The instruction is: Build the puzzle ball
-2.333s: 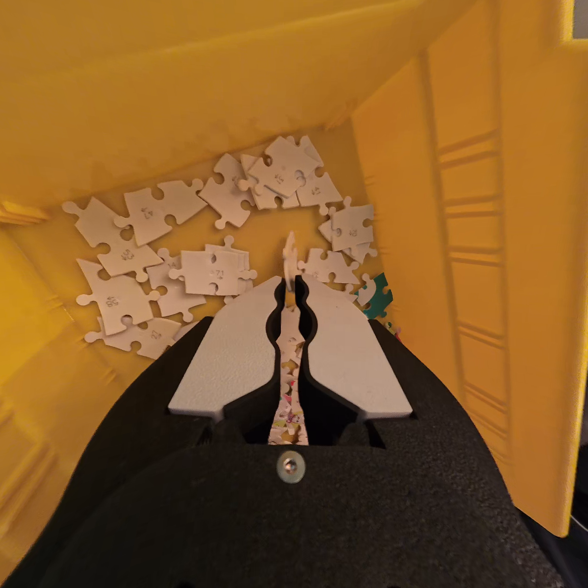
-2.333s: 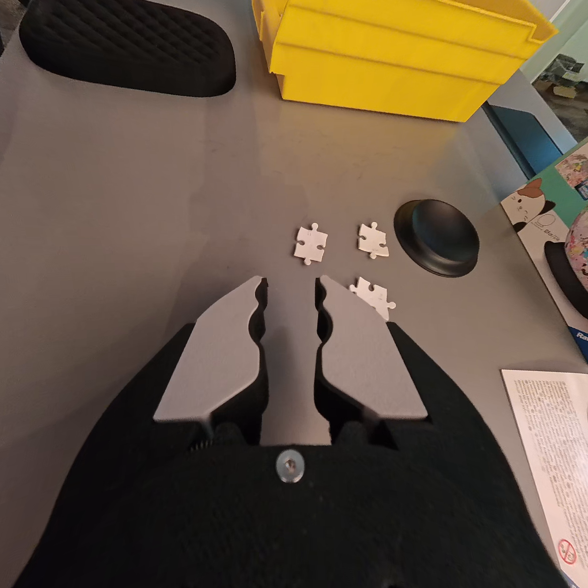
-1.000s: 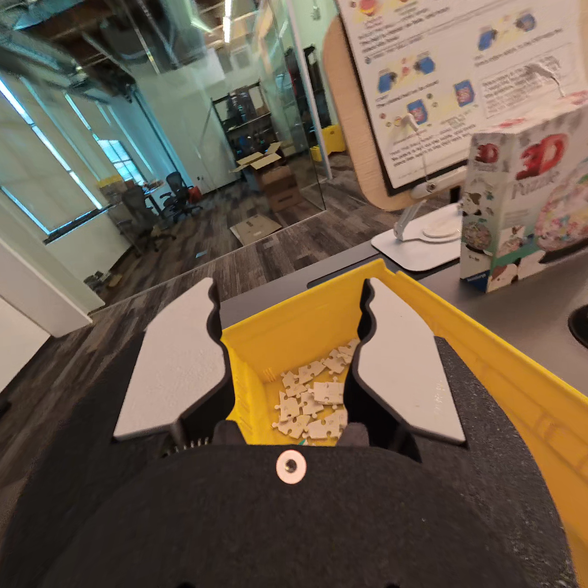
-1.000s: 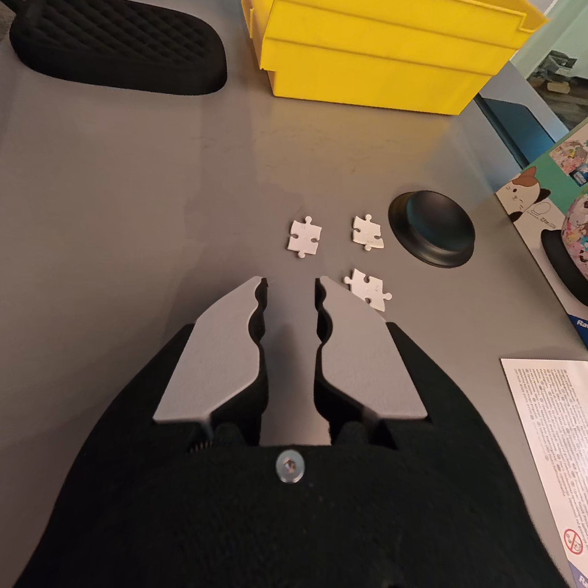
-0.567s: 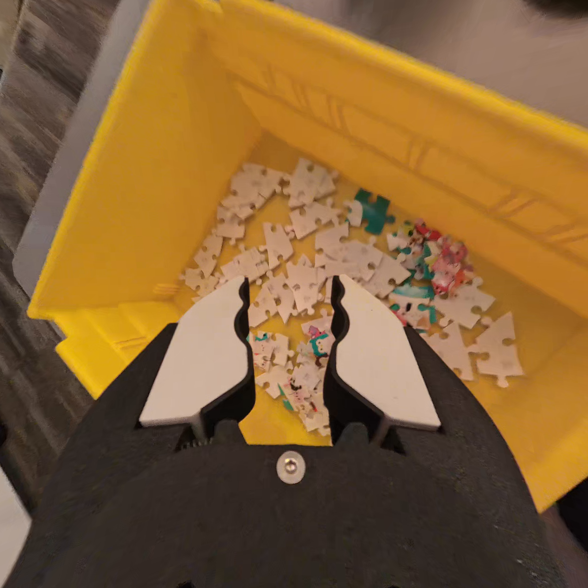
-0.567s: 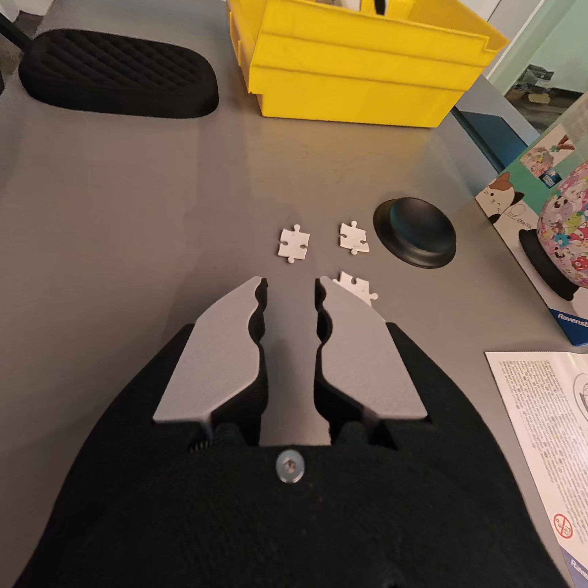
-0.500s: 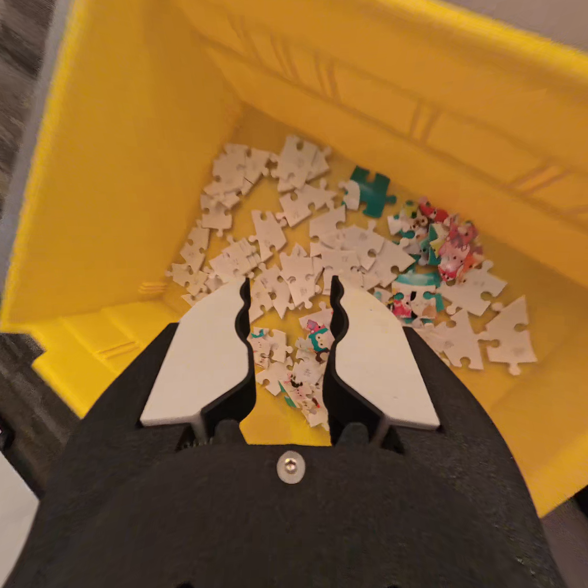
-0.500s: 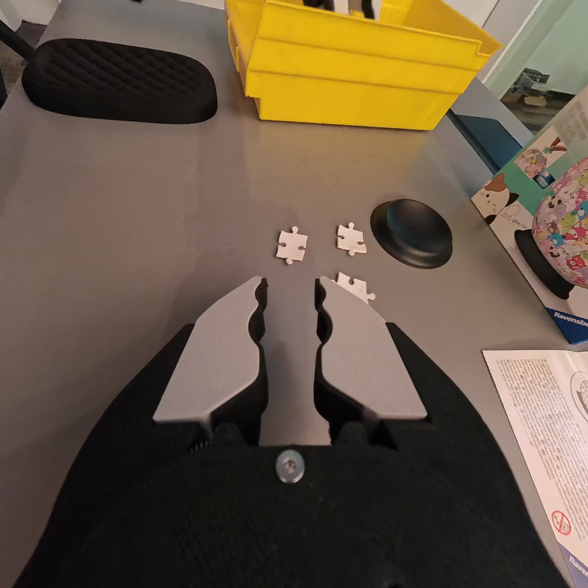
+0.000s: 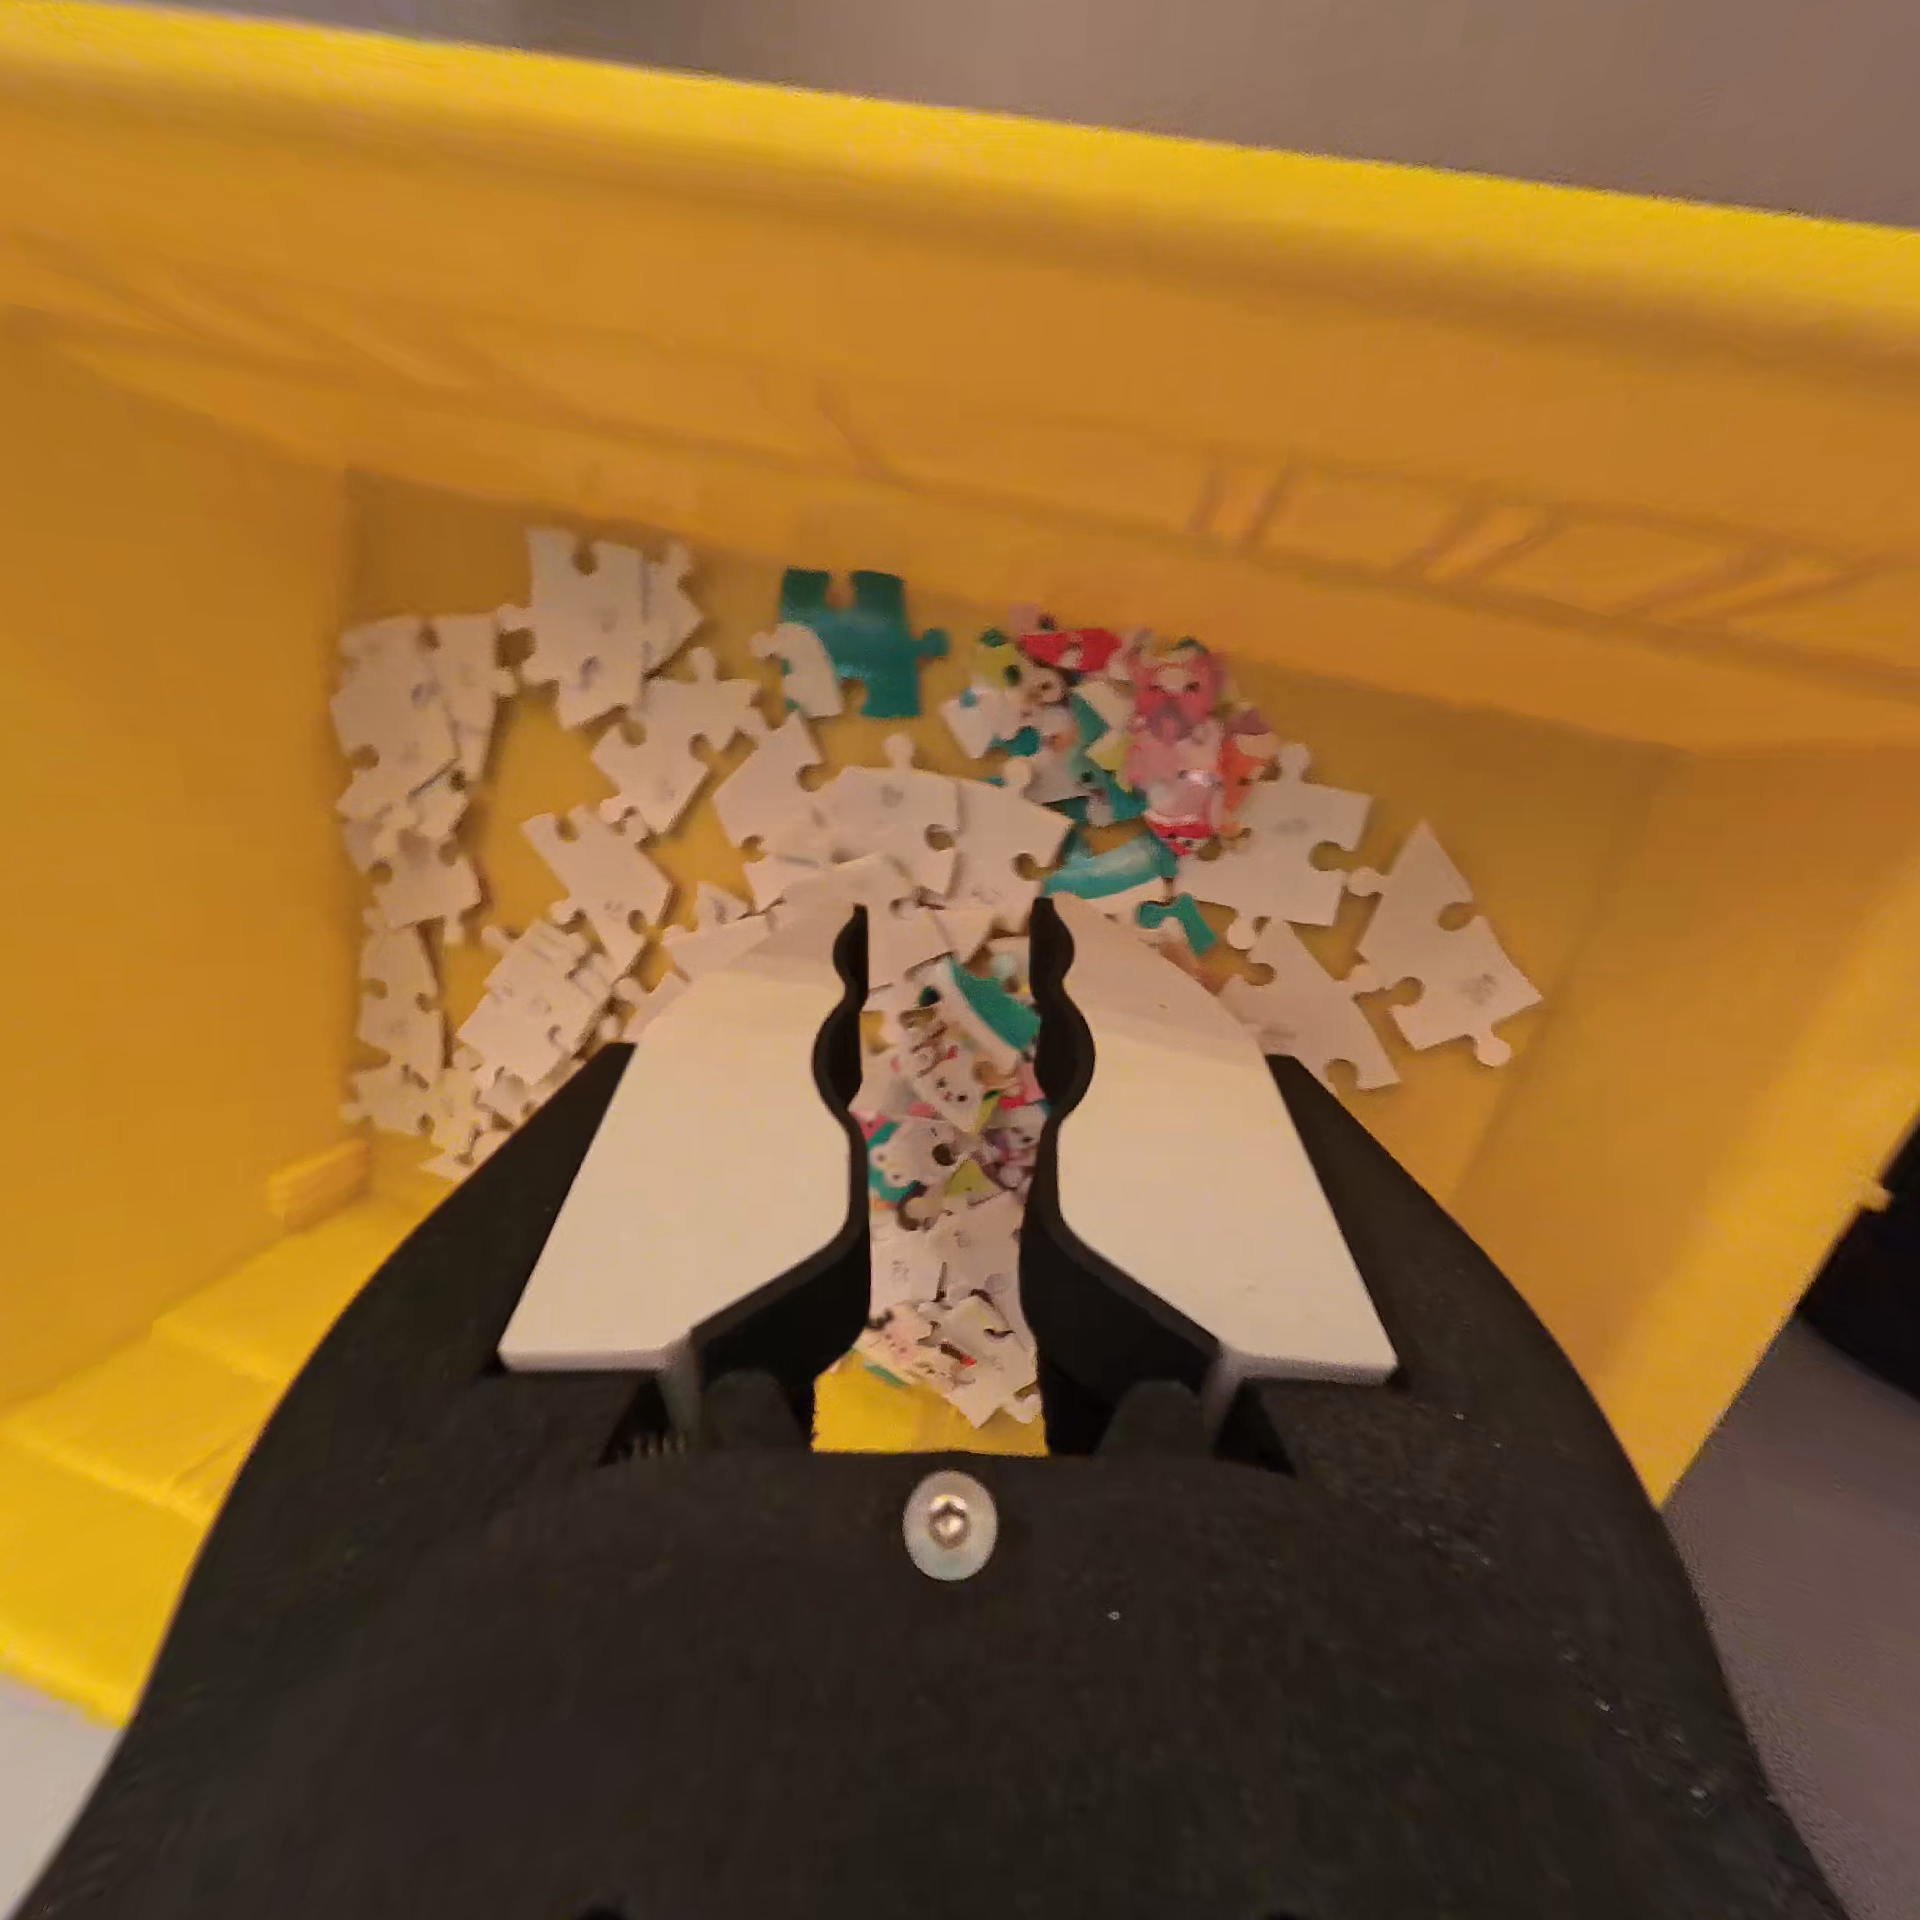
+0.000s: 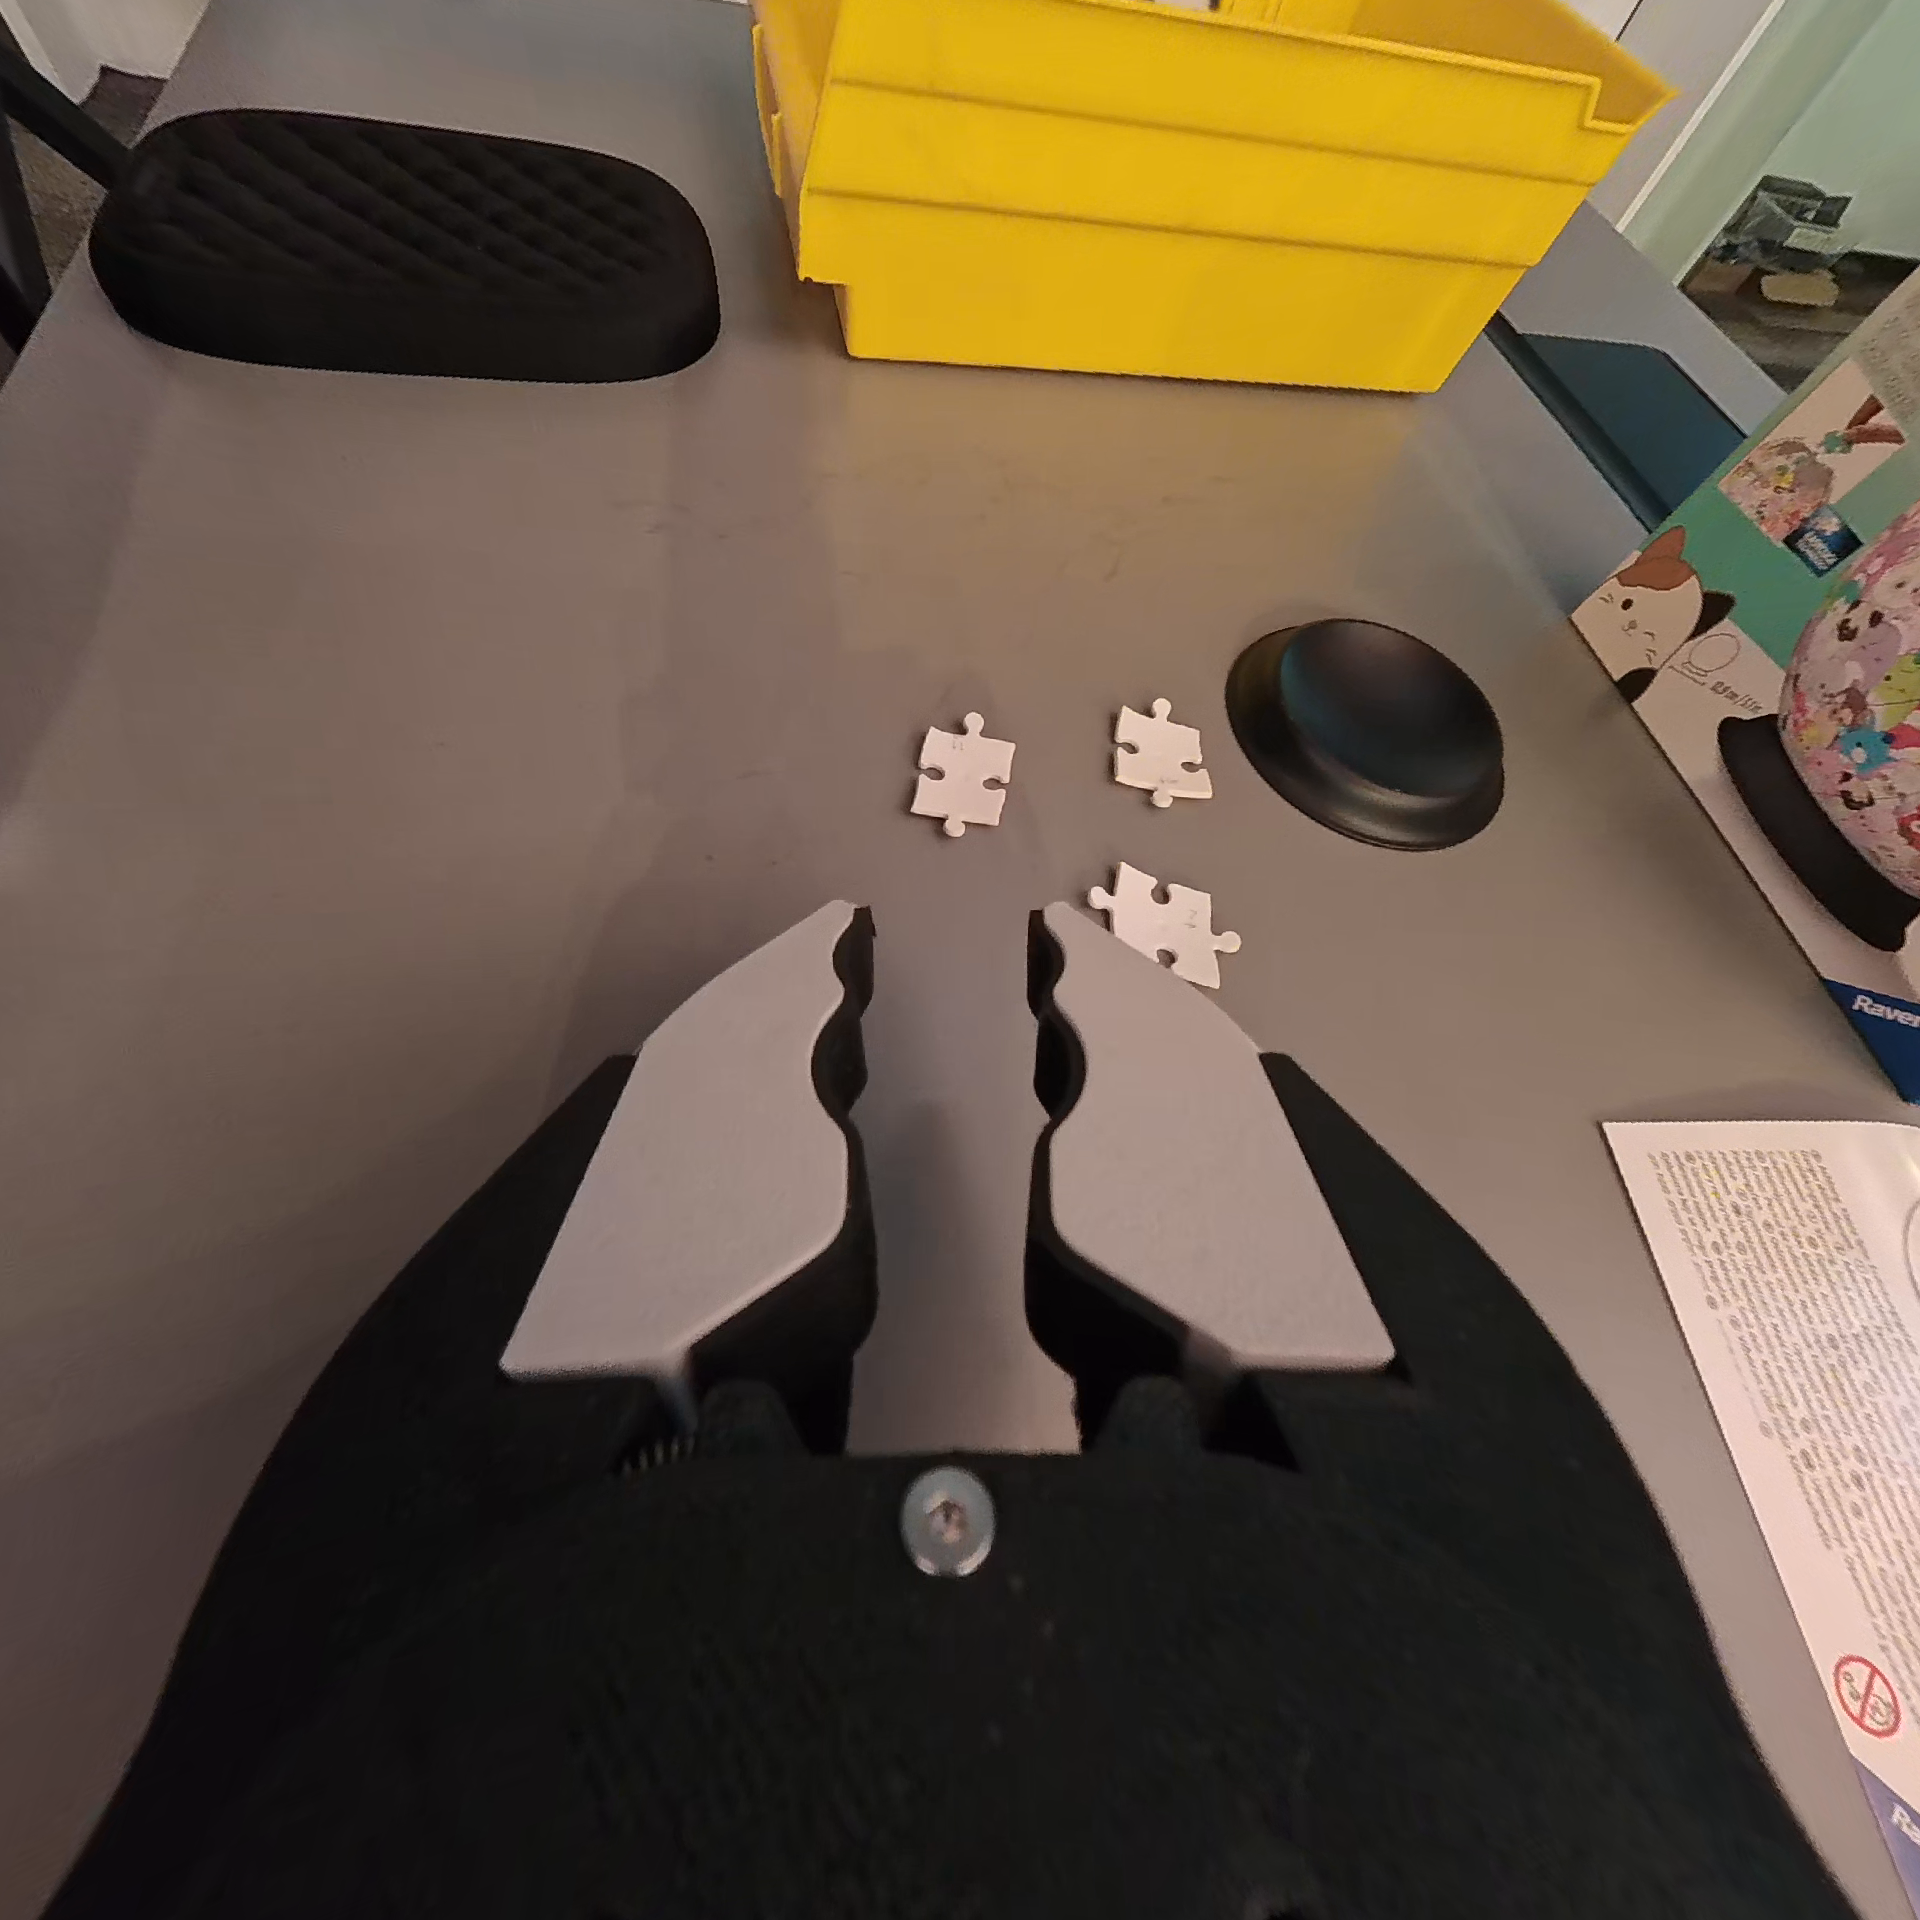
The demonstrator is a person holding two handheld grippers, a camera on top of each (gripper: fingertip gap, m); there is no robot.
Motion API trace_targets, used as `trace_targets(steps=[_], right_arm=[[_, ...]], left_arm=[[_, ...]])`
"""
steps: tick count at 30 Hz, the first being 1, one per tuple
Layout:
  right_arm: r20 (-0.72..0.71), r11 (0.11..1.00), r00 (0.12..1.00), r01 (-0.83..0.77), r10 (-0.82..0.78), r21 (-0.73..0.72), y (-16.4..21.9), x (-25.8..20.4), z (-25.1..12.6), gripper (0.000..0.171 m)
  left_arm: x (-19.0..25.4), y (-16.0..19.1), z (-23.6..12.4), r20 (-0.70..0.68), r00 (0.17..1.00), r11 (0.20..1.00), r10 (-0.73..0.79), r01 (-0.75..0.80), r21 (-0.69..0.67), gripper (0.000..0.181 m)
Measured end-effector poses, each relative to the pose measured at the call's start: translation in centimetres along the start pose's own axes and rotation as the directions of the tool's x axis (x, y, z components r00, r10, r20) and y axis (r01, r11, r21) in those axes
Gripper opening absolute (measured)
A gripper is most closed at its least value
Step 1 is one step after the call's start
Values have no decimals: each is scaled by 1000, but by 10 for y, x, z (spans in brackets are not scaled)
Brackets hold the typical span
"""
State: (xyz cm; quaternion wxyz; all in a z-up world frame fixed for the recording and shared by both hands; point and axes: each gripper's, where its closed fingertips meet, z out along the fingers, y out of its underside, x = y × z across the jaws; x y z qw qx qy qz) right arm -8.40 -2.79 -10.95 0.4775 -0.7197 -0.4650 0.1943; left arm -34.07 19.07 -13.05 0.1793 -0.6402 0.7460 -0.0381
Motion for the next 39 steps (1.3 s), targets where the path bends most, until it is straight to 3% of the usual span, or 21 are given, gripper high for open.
trace_targets(steps=[5, 16, 25, 32, 39], right_arm=[[-4, 1000, 1000, -2, 2, 1, 0, 1, -1, 29], [6, 1000, 1000, -3, 3, -7, 1, -1, -1, 30], [5, 1000, 1000, -2, 2, 3, -1, -1, -3, 29], [11, 1000, 1000, -1, 1, 5, -1, -2, -4, 29], [8, 1000, 1000, -1, 1, 10, -2, -2, -5, 29]], left_arm=[[13, -3, 7, -57, 995, 996, 84, -86, -22, 22], [10, -8, 16, -150, 989, 998, 12, -21, -56, 35], [7, -8, 20, -204, 979, 994, 5, -27, -104, 23], [-5, -17, 10, -185, 983, 999, -22, 15, -43, 4], [-9, -19, -5, -189, 976, 993, -107, 116, 33, 3]])
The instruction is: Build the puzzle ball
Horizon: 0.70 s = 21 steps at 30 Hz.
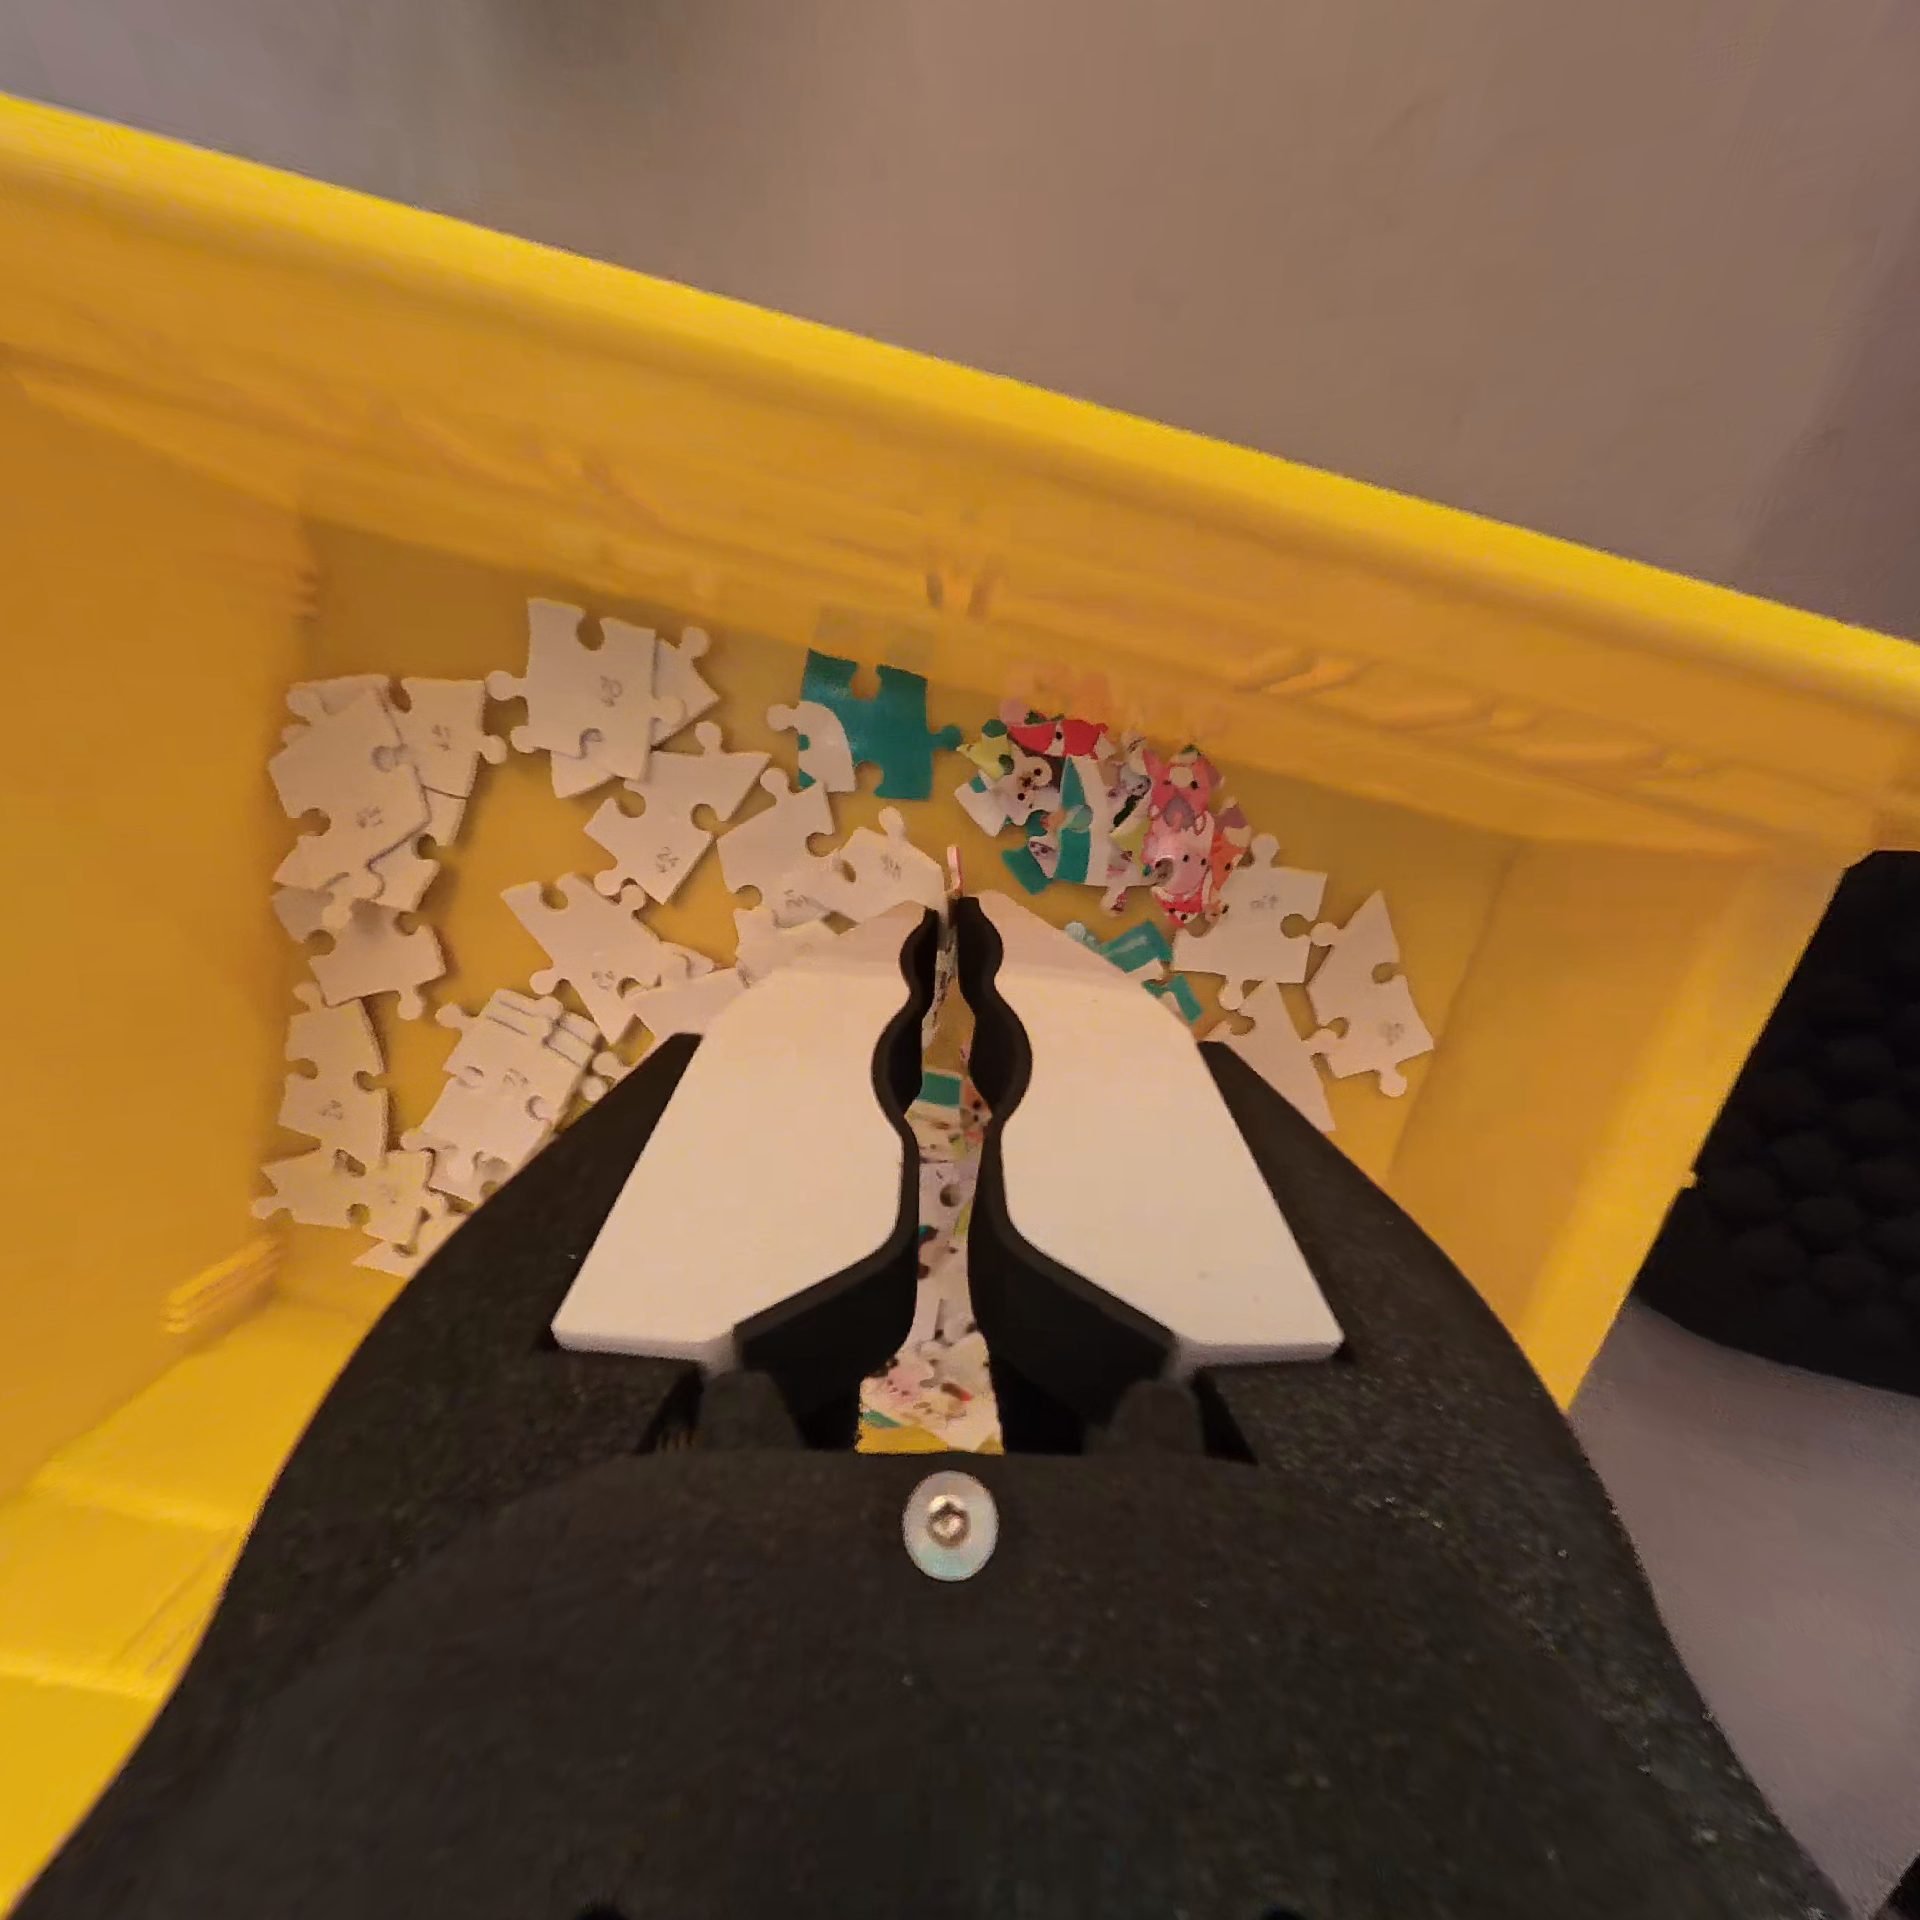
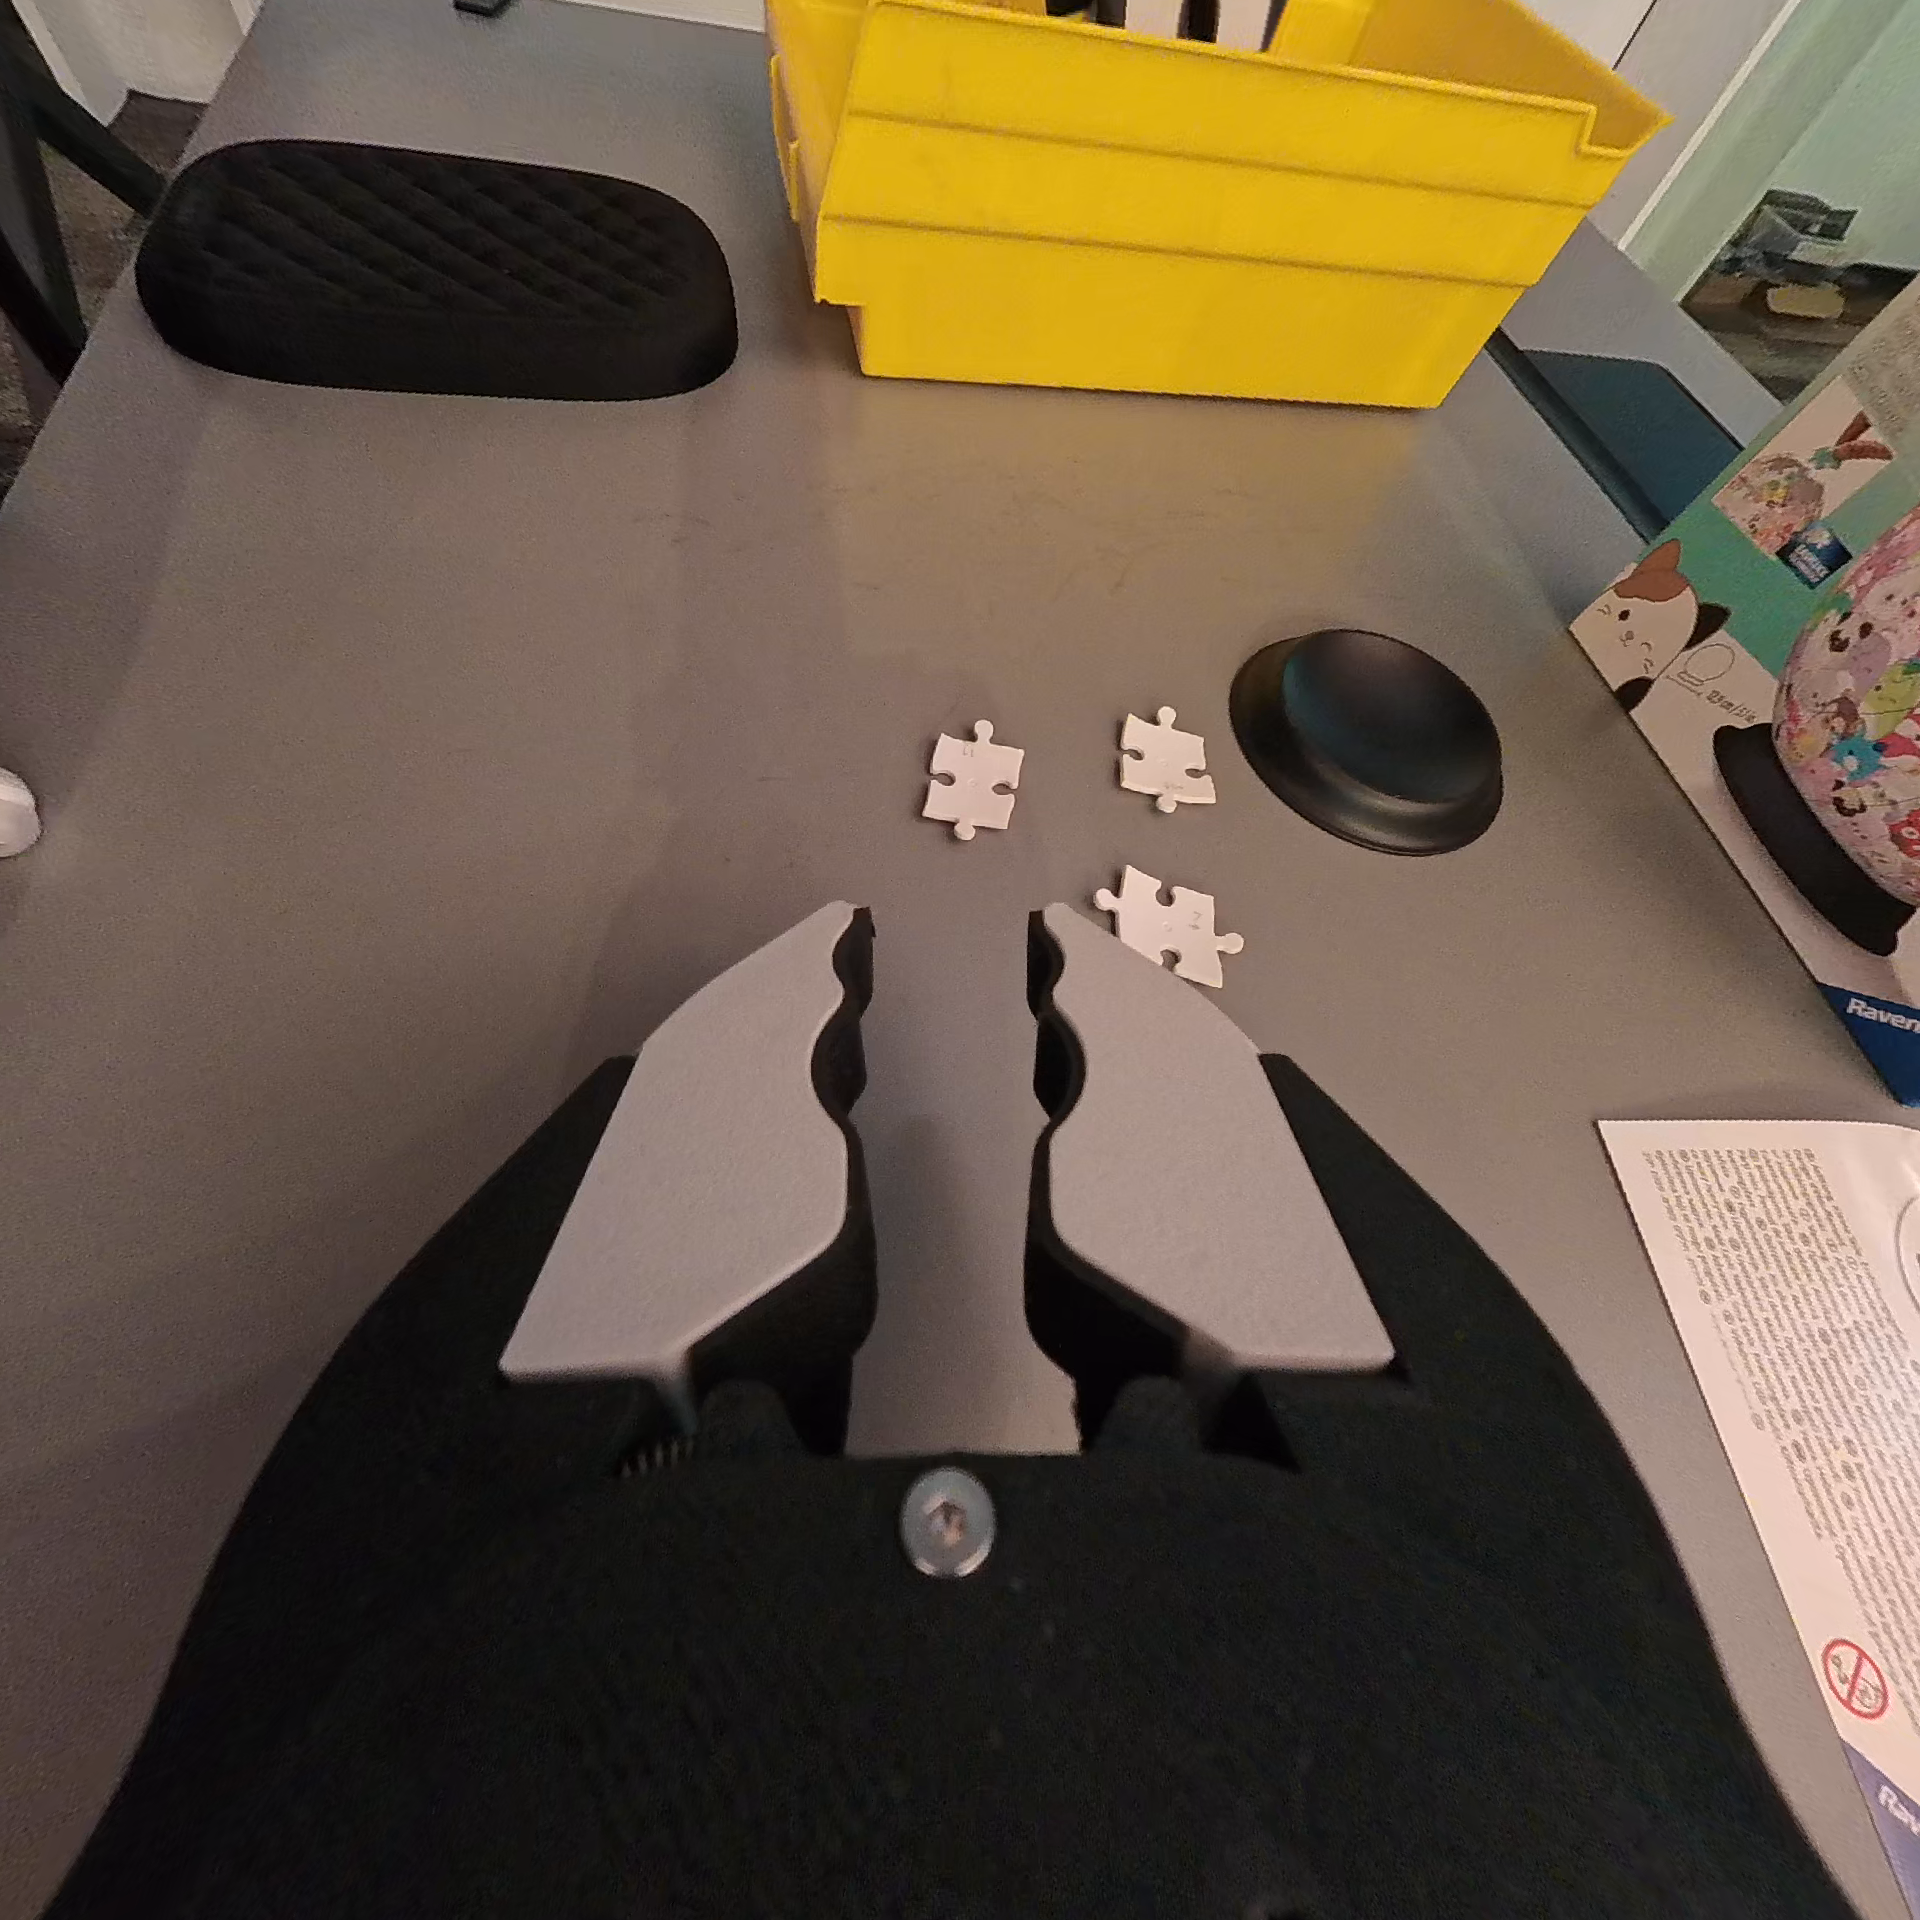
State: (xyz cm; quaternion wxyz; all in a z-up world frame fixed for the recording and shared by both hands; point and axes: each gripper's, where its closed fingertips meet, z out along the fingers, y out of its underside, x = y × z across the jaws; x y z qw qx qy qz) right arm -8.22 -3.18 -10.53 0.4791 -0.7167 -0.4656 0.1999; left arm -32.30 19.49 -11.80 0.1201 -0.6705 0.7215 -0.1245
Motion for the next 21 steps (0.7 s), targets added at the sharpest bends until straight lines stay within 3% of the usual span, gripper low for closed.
trace_targets(steps=[5, 10, 13, 21], right_arm=[[5, 1000, 1000, 10, -10, 20, -6, -3, -2, 29], [24, 994, 999, -24, 22, 104, -22, -7, -9, 29], [16, 993, 1000, -15, 13, 114, -26, -7, -12, 29], [45, 998, 999, 25, -28, 53, -18, -21, -4, 29]], left_arm=[[4, -14, -33, 44, 996, 977, -81, 70, 203, 3], [40, -61, -84, 52, 995, 874, -79, 44, 484, 3], [45, -56, -82, 156, 986, 912, -52, -17, 409, 3], [28, 13, -23, 245, 961, 989, -128, 106, 101, 3]])
